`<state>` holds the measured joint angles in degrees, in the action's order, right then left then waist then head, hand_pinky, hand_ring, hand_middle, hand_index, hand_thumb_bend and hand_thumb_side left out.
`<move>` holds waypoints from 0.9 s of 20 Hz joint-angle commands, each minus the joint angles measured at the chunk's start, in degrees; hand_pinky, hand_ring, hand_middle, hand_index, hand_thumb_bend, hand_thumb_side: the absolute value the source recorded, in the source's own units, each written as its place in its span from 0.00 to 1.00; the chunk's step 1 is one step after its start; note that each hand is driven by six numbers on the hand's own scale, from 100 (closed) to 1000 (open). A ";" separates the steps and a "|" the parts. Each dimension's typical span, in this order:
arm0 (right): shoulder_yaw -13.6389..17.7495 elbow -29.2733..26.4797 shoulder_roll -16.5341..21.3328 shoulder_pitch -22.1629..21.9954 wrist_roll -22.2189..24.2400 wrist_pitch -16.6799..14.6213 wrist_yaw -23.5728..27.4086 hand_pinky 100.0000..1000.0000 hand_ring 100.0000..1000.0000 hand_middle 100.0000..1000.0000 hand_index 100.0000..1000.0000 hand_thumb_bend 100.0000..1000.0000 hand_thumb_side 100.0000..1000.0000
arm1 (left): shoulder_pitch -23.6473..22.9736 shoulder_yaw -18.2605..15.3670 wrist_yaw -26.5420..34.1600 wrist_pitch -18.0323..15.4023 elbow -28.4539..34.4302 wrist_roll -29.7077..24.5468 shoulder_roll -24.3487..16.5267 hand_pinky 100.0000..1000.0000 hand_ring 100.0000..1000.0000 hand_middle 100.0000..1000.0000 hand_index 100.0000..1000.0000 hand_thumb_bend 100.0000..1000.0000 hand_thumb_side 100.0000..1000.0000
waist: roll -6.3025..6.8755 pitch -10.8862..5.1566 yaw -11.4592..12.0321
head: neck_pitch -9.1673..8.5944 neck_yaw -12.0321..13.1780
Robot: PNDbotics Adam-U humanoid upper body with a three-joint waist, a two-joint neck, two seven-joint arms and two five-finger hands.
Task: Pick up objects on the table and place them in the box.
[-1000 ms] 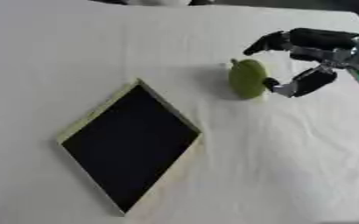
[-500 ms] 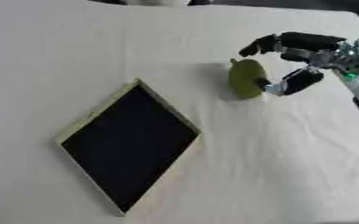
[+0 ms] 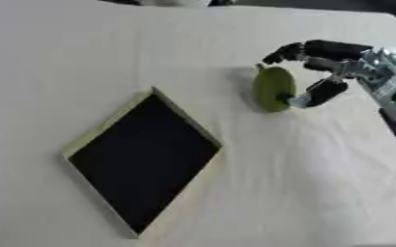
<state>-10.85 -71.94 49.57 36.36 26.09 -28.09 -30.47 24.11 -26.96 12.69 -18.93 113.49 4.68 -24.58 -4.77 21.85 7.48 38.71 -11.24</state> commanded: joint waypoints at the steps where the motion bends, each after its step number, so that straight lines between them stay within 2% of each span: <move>1: -0.26 1.61 1.00 0.98 -0.54 -0.38 -2.18 0.84 0.86 0.83 0.95 0.19 0.21 | 0.47 -0.27 0.30 0.05 1.10 -0.05 -1.21 0.44 0.57 0.58 0.62 0.00 0.40 | 0.12 -1.12 0.10 | -0.41 -0.14; 4: -0.62 2.82 0.75 0.99 -1.39 -0.33 -3.27 0.84 0.85 0.81 0.92 0.17 0.21 | 0.55 -0.25 0.25 0.06 1.10 0.10 -1.23 0.44 0.57 0.58 0.62 0.00 0.41 | 0.02 -1.17 0.18 | -0.39 0.01; 7: -0.66 3.59 0.29 0.93 -2.22 -0.40 -3.16 0.83 0.83 0.75 0.88 0.13 0.17 | 0.61 -0.17 0.26 0.09 1.10 0.07 -1.22 0.44 0.57 0.58 0.62 0.00 0.40 | 0.00 -1.24 0.22 | -0.58 0.13; 10: 0.06 2.57 -0.03 0.37 -3.61 -0.90 -0.65 0.81 0.80 0.70 0.78 0.00 0.00 | 0.65 -0.22 0.28 0.09 1.10 0.20 -1.23 0.44 0.57 0.58 0.62 0.00 0.41 | 0.00 -1.27 0.19 | -0.83 0.28; 15: 0.79 -0.15 0.38 -0.73 -4.20 -0.24 3.25 0.80 0.79 0.69 0.77 0.00 0.00 | 0.64 -0.20 0.24 0.13 1.10 0.17 -1.24 0.44 0.57 0.58 0.62 0.00 0.41 | -0.02 -1.27 0.15 | -0.87 0.37; 16: 0.82 -0.35 0.40 -0.76 -4.10 -0.10 3.48 0.74 0.72 0.59 0.69 0.00 0.00 | 0.64 -0.20 0.24 0.13 1.10 0.17 -1.24 0.44 0.57 0.58 0.62 0.00 0.41 | -0.02 -1.28 0.14 | -0.87 0.38; 18: 2.36 -2.05 -0.31 -0.64 -4.95 -0.62 4.60 0.71 0.67 0.56 0.66 0.00 0.00 | 0.51 -0.31 0.18 0.11 1.10 0.27 -1.35 0.44 0.57 0.58 0.62 0.00 0.41 | 0.05 -1.44 -0.23 | -0.77 0.73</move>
<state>-9.70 -72.50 48.09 35.16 21.51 -28.66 -26.81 24.17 -26.95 12.69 -18.84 113.49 4.82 -24.58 -5.02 21.80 7.29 38.49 -10.68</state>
